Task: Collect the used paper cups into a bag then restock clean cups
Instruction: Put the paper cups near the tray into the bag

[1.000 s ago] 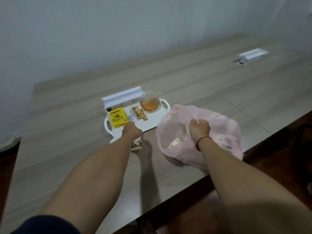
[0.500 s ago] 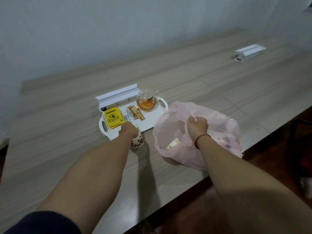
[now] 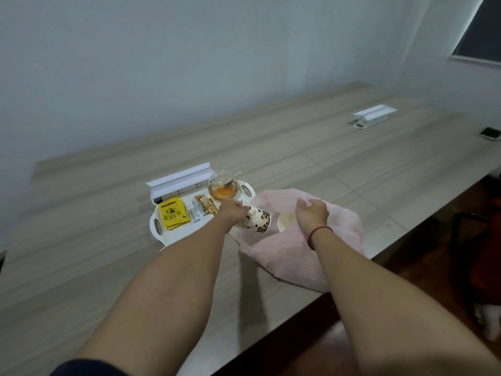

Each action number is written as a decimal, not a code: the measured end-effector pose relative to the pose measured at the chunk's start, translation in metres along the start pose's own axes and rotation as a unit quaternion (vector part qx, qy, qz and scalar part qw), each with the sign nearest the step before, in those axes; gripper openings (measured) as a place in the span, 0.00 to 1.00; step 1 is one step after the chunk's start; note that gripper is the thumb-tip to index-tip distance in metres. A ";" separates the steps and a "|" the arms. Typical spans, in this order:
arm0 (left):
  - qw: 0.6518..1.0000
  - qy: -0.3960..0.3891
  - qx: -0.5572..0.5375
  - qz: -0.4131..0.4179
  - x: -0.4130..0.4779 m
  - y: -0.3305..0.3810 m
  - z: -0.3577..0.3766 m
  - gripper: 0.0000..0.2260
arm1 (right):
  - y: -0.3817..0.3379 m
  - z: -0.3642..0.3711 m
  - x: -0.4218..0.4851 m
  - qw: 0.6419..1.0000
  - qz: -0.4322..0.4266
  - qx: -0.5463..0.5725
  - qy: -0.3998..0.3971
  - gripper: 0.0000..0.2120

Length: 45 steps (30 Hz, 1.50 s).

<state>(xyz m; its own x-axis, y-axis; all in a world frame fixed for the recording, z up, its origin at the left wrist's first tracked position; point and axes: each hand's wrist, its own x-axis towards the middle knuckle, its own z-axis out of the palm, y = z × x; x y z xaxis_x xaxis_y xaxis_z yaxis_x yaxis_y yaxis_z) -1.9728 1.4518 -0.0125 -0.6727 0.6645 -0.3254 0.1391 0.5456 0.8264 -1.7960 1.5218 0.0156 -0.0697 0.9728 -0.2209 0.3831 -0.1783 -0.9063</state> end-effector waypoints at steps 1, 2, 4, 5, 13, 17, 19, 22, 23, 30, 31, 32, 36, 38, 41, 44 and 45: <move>1.000 -0.012 0.015 0.004 -0.003 0.001 0.007 0.11 | 0.000 -0.001 0.002 1.000 -0.004 0.000 -0.003 0.13; 0.999 -0.023 0.031 0.007 -0.005 0.001 0.016 0.10 | 0.001 -0.003 0.004 1.000 -0.007 0.000 -0.005 0.09; 0.996 -0.042 0.077 0.017 -0.007 -0.002 0.028 0.09 | 0.003 -0.002 0.007 1.000 -0.012 -0.001 -0.007 0.06; 0.993 -0.056 0.100 0.025 -0.009 -0.003 0.035 0.09 | 0.005 -0.002 0.007 1.000 -0.011 -0.003 -0.009 0.05; 0.992 0.020 0.119 0.049 -0.007 -0.014 0.083 0.07 | 0.023 -0.006 0.016 1.000 -0.013 -0.021 -0.007 0.18; 0.993 -0.021 0.115 0.027 -0.006 -0.029 0.104 0.08 | 0.029 -0.007 0.020 0.999 -0.017 -0.037 0.007 0.19; 0.990 -0.072 0.118 0.024 -0.010 -0.038 0.110 0.10 | 0.033 -0.007 0.023 0.999 -0.017 -0.042 0.011 0.19; 0.988 -0.091 0.123 0.032 -0.016 -0.043 0.108 0.11 | 0.035 -0.007 0.024 0.999 -0.016 -0.038 0.011 0.17; 0.988 -0.082 0.125 0.033 -0.017 -0.041 0.103 0.11 | 0.036 -0.007 0.024 0.999 -0.014 -0.036 0.011 0.17; 0.989 0.013 0.144 0.012 -0.010 -0.033 0.027 0.13 | 0.026 -0.007 0.024 0.999 -0.039 -0.032 0.003 0.07; 0.987 0.035 0.157 0.008 -0.007 -0.036 0.011 0.14 | 0.025 -0.005 0.023 0.999 -0.040 -0.037 0.002 0.07; 0.983 0.054 0.173 -0.003 -0.005 -0.039 -0.003 0.14 | 0.024 -0.002 0.021 0.998 -0.039 -0.043 0.004 0.07; 0.958 0.093 0.258 -0.085 -0.003 -0.061 -0.050 0.16 | 0.025 0.010 0.014 0.998 -0.031 -0.057 0.003 0.08; 0.944 0.097 0.285 -0.138 -0.003 -0.073 -0.067 0.20 | 0.024 0.019 0.011 0.998 -0.026 -0.061 -0.005 0.07; 0.926 0.107 0.310 -0.190 -0.004 -0.088 -0.083 0.29 | 0.024 0.023 0.007 0.998 -0.012 -0.063 -0.015 0.07; 0.930 0.093 0.283 -0.215 -0.007 -0.112 -0.092 0.32 | 0.028 0.030 0.003 0.998 -0.006 -0.068 -0.018 0.11; 0.935 0.080 0.275 -0.210 -0.007 -0.120 -0.094 0.28 | 0.028 0.031 0.001 0.997 -0.002 -0.067 -0.022 0.11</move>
<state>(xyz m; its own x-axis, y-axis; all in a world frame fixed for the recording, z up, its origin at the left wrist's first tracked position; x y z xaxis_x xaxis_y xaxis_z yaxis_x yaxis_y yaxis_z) -2.0530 1.3339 -0.0666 -0.8457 0.2724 -0.4589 0.1615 0.9503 0.2664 -1.8137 1.5131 -0.0213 -0.1114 0.9654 -0.2356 0.5025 -0.1498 -0.8515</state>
